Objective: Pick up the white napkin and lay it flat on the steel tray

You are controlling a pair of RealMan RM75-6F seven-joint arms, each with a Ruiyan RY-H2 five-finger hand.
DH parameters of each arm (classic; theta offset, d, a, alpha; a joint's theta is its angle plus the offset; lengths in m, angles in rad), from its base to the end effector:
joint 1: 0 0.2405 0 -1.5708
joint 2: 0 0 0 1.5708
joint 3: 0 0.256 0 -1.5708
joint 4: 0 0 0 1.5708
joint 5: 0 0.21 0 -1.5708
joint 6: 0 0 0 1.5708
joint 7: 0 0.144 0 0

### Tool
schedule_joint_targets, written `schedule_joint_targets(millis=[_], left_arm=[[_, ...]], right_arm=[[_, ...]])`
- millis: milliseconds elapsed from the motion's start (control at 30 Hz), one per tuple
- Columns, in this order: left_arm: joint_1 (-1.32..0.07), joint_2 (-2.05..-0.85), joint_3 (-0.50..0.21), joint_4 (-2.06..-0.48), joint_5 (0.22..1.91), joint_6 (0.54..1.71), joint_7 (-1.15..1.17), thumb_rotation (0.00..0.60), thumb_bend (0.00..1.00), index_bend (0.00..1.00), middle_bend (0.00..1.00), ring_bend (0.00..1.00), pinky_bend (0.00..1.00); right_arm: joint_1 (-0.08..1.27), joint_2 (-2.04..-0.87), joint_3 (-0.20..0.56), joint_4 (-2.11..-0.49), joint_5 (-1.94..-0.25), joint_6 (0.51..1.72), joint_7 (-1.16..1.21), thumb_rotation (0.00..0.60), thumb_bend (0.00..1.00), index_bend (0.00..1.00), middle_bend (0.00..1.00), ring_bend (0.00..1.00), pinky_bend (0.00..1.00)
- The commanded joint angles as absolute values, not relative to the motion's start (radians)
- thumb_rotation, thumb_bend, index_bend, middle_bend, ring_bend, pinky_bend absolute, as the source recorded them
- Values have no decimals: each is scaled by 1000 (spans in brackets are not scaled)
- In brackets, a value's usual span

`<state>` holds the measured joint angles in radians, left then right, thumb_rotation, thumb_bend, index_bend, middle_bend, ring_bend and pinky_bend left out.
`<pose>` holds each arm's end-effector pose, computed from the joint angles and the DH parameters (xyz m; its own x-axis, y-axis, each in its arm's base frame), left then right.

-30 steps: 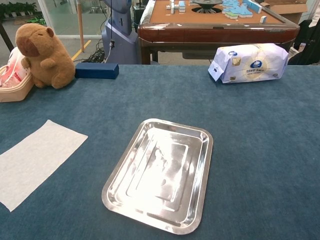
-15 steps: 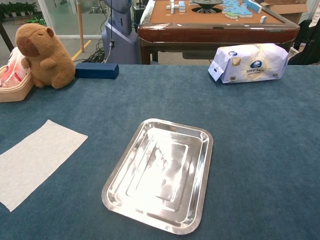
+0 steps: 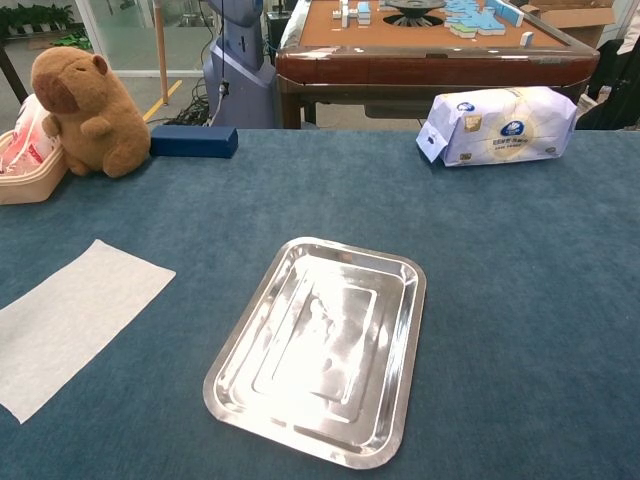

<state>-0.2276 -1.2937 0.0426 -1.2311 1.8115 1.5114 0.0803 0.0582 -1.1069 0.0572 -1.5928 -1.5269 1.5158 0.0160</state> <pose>-0.3080 0.2050 0.1069 0.6505 -0.0717 0.7561 0.6677 -0.4205 -0.6143 -0.3144 -0.1745 0.1684 0.4101 0.0268 0.9116 -0.9118 -0.0105 0.4105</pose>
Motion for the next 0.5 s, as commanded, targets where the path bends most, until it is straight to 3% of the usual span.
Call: schedule_joint_targets(millis=[33,200,333,500], left_arm=[[-244,-1309,59,-1194,1838,1522,42,600,32,241,456,389,593],[-260,-1325,72,-1160,1850,1517,12,600,24,239,776,584,687],[-268,-1333,74,-1161,1837,1492,23,600,23,246,885,643,725],[-276,-1357,77,-1145,1818,1466,19,600,24,239,915,656,732]], right_arm=[[56,-1107,57,-1593,-1531,1521,19,600,0,238,284,172,363],[52,-1105,58,-1591,-1539,1534,36,600,0,242,285,172,364],[51,-1102,60,-1589,-1541,1538,51,600,0,247,287,172,363],[50,-1097,63,-1588,-1538,1539,67,600,0,247,288,172,363]])
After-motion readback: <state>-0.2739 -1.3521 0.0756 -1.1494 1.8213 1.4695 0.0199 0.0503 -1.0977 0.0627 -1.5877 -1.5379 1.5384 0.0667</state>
